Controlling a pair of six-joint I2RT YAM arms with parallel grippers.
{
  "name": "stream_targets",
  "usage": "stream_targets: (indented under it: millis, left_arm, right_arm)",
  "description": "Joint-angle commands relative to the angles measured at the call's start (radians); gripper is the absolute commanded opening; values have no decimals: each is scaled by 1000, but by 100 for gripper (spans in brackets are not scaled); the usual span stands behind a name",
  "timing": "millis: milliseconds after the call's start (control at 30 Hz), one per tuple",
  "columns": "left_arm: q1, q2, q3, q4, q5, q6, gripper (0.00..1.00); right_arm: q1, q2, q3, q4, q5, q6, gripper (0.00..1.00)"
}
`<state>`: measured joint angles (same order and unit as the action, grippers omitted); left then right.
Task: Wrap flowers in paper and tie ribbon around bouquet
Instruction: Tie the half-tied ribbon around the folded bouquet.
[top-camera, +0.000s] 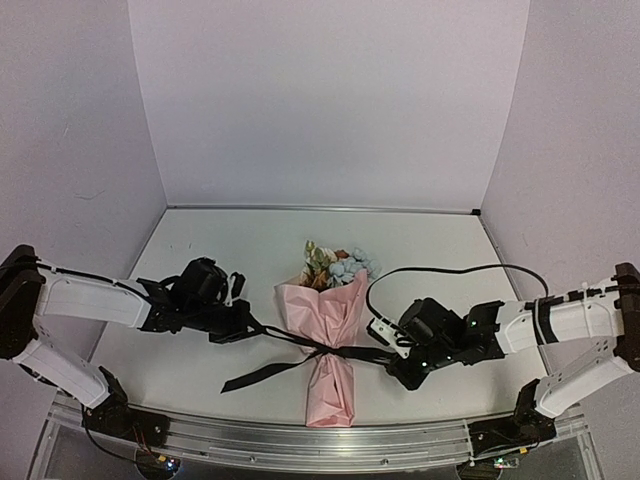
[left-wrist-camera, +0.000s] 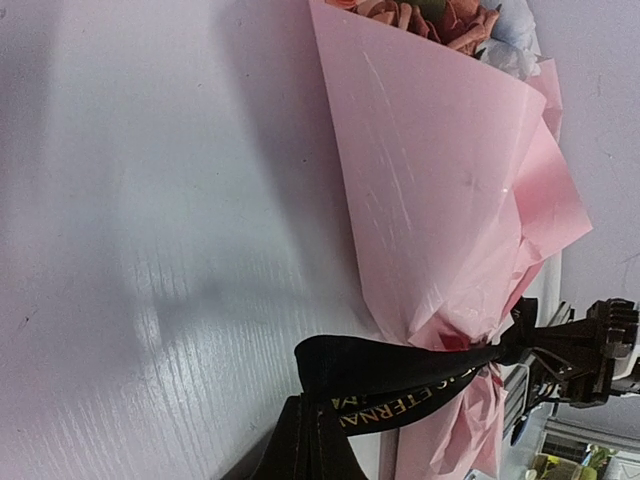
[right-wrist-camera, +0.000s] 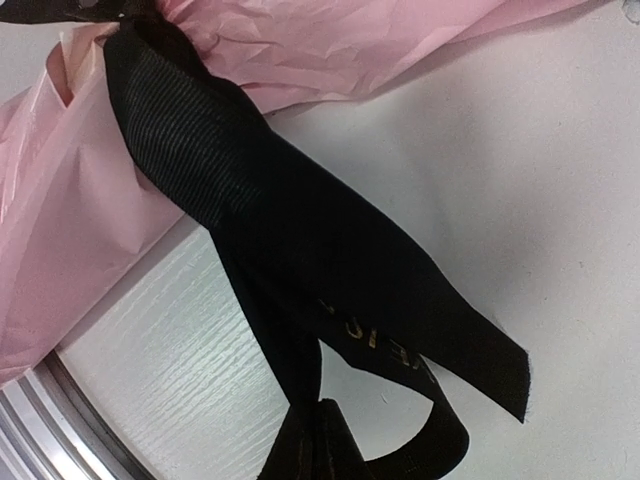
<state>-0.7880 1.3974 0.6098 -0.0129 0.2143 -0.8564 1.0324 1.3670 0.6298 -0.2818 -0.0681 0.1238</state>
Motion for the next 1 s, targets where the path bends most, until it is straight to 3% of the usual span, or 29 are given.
stream_targets:
  millis: [0, 300, 600, 967]
  left_arm:
    - [112, -65, -67, 0, -86, -88, 0]
    - [182, -64, -169, 109, 1, -183, 0]
    - [272, -73, -273, 217, 62, -278, 0]
    - [260, -46, -198, 183, 132, -134, 0]
  right_arm:
    - [-3, 14, -63, -218, 97, 25, 0]
    - [8, 27, -76, -237, 106, 69, 0]
    - [21, 24, -81, -283, 156, 3, 0]
    - [28, 44, -4, -282, 40, 80, 0]
